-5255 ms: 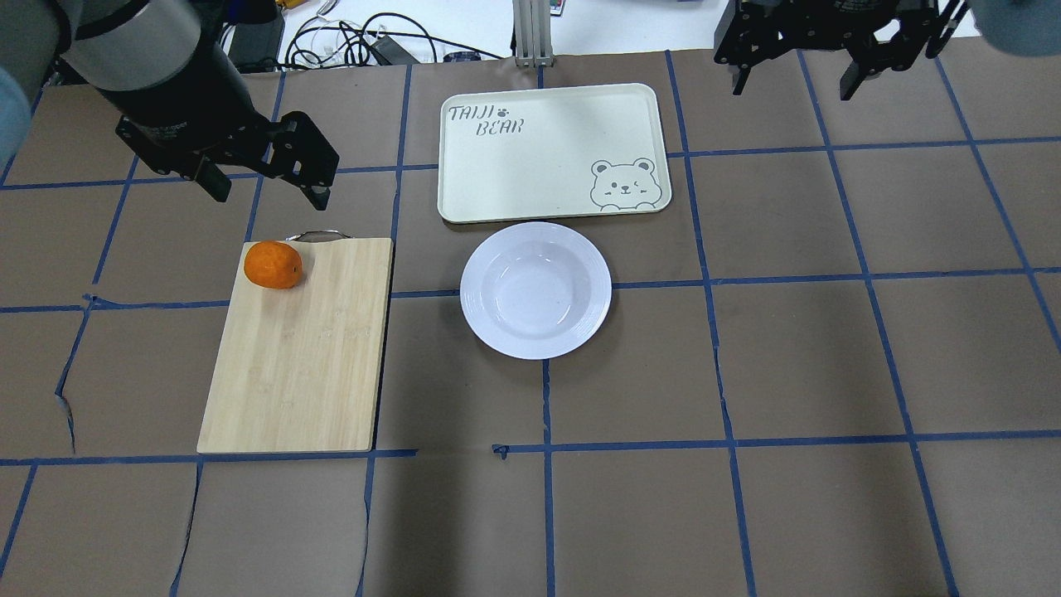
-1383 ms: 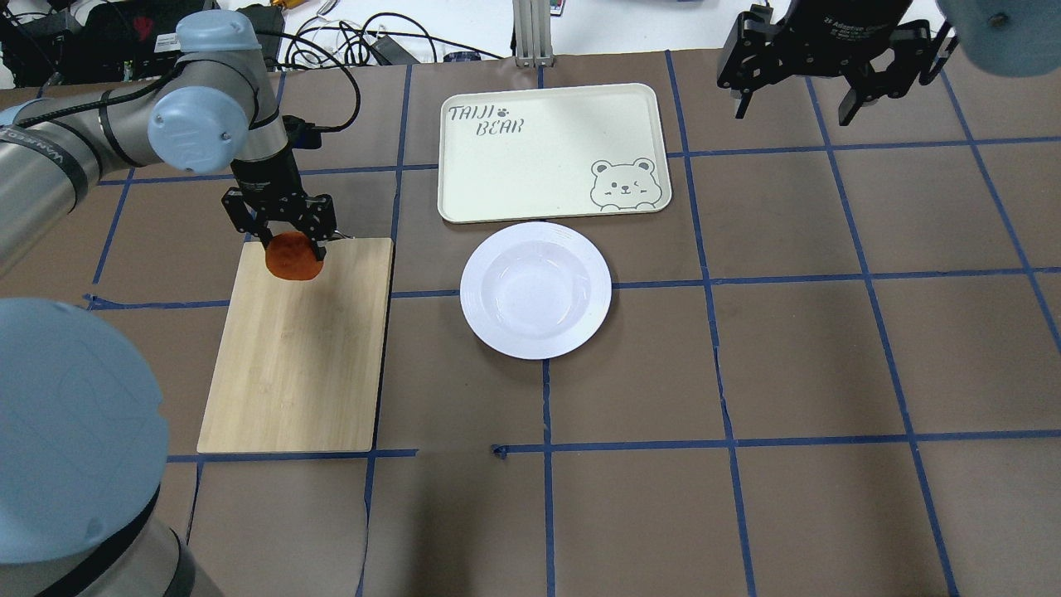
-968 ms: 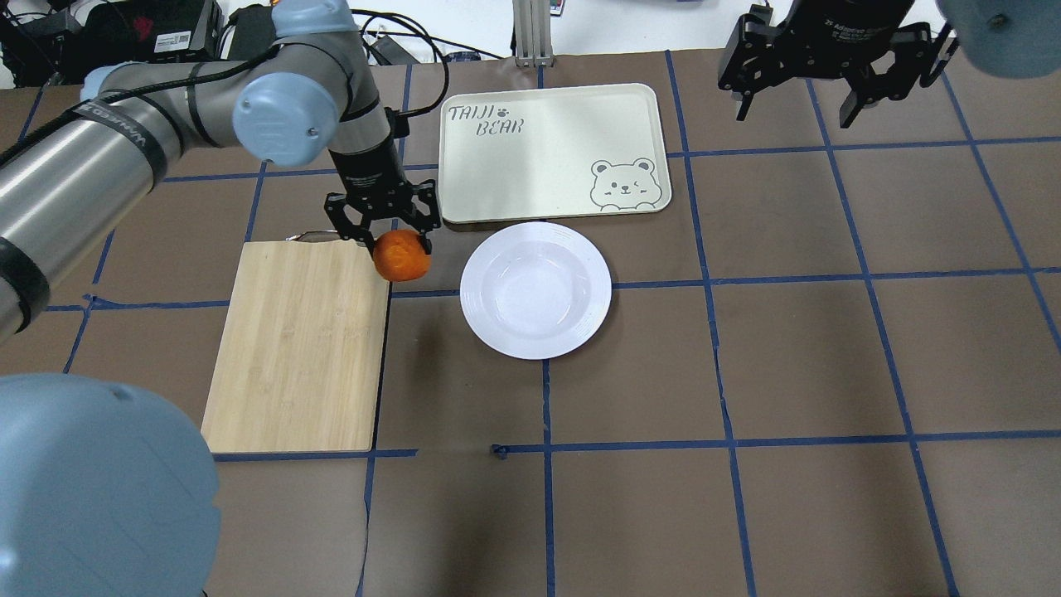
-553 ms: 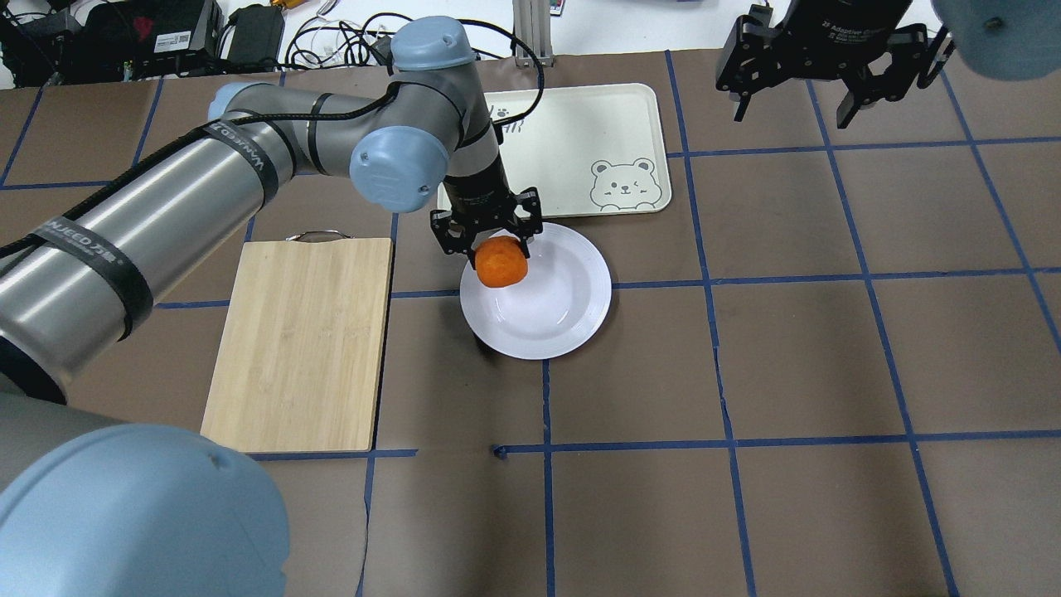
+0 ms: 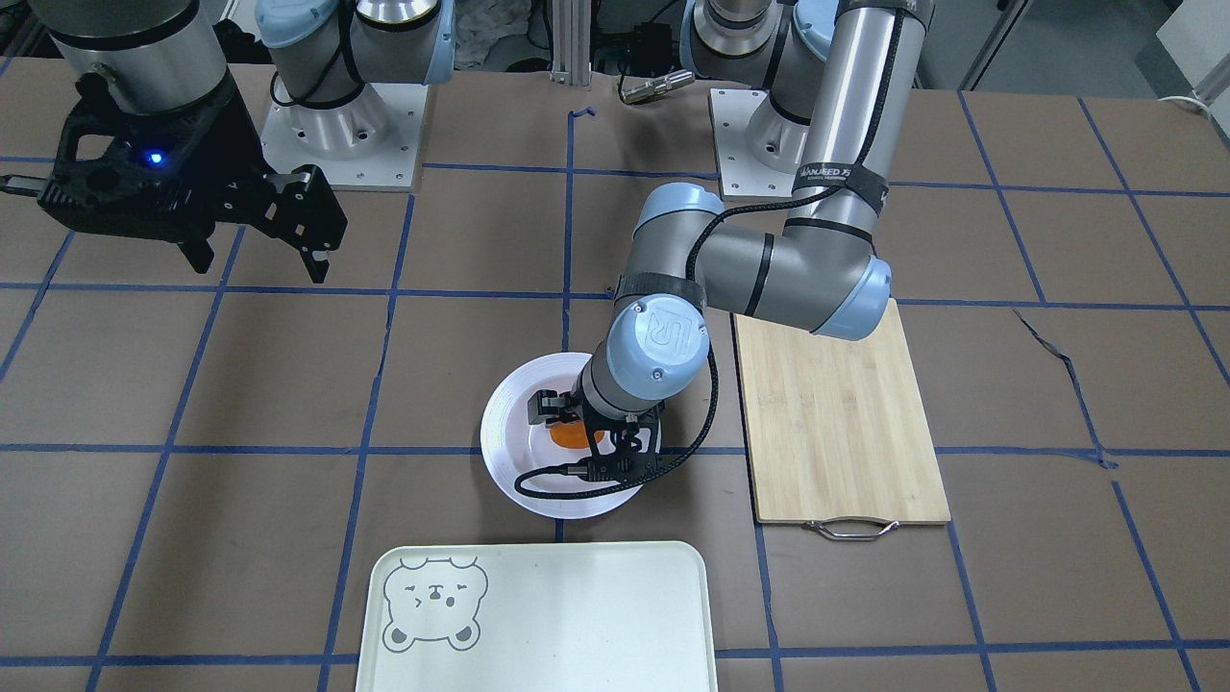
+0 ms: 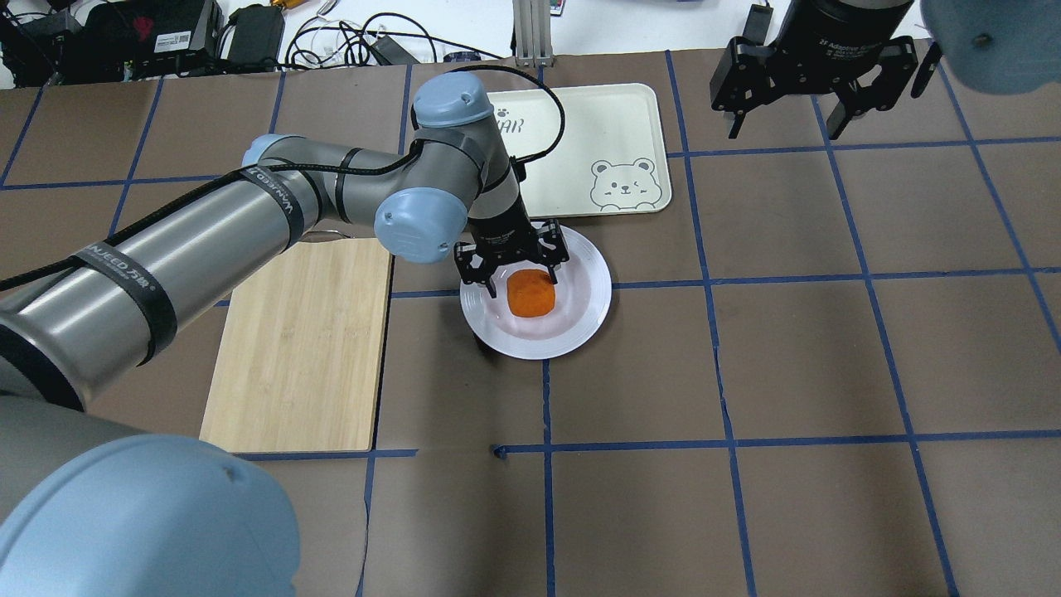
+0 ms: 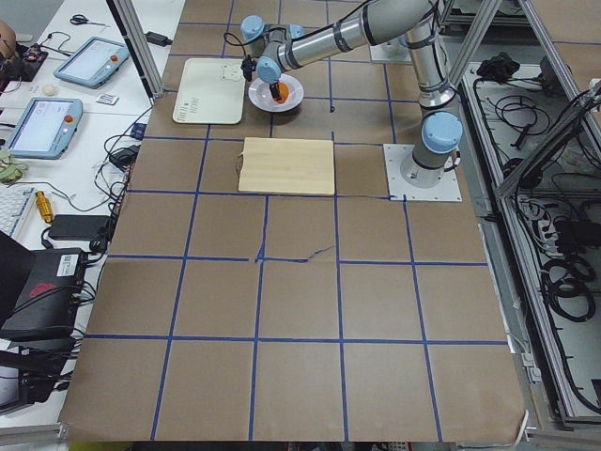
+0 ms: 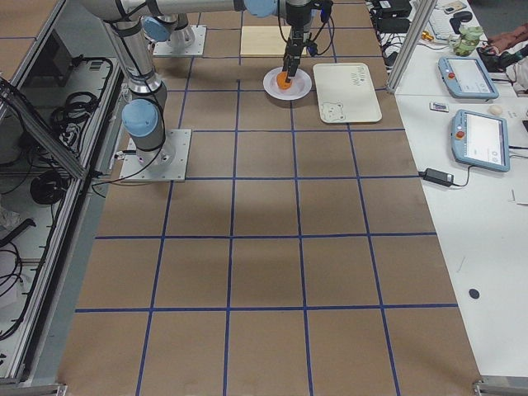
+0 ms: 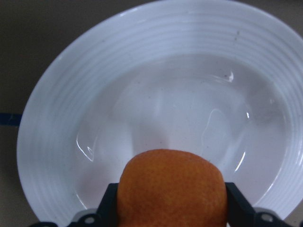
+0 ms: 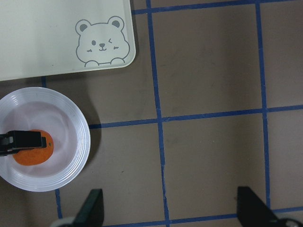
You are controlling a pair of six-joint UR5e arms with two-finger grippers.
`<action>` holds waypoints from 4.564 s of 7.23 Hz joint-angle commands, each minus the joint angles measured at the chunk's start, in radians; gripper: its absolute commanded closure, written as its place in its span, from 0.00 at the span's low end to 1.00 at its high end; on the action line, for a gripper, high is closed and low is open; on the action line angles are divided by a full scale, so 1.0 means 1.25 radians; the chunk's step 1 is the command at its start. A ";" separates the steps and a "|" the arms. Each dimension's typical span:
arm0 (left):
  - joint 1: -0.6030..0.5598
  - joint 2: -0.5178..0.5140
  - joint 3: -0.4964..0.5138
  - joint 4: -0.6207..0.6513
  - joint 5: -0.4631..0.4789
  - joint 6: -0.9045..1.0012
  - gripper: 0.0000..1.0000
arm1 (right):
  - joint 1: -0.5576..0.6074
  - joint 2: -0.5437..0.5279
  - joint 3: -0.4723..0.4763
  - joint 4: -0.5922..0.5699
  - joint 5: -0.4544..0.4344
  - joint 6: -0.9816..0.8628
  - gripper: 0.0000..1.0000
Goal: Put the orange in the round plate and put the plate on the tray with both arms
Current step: 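Carry the orange with the left gripper into the white bowl and release, then raise the left gripper away while the right gripper reaches to the bowl rim, then grip the white bowl rim nearest the right gripper, then slide the bowl with the right gripper onto the cream bear tray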
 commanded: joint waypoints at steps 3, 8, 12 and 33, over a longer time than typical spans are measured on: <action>0.045 0.196 0.109 -0.203 0.059 0.077 0.00 | -0.019 0.006 0.144 -0.180 0.074 -0.049 0.00; 0.043 0.457 -0.046 -0.289 0.147 0.118 0.00 | 0.003 0.130 0.428 -0.669 0.258 -0.007 0.00; 0.196 0.458 0.012 -0.246 0.113 0.215 0.00 | 0.054 0.232 0.462 -0.793 0.346 0.039 0.00; 0.207 0.504 -0.014 -0.298 0.171 0.251 0.00 | 0.034 0.311 0.208 -0.682 0.385 0.307 0.90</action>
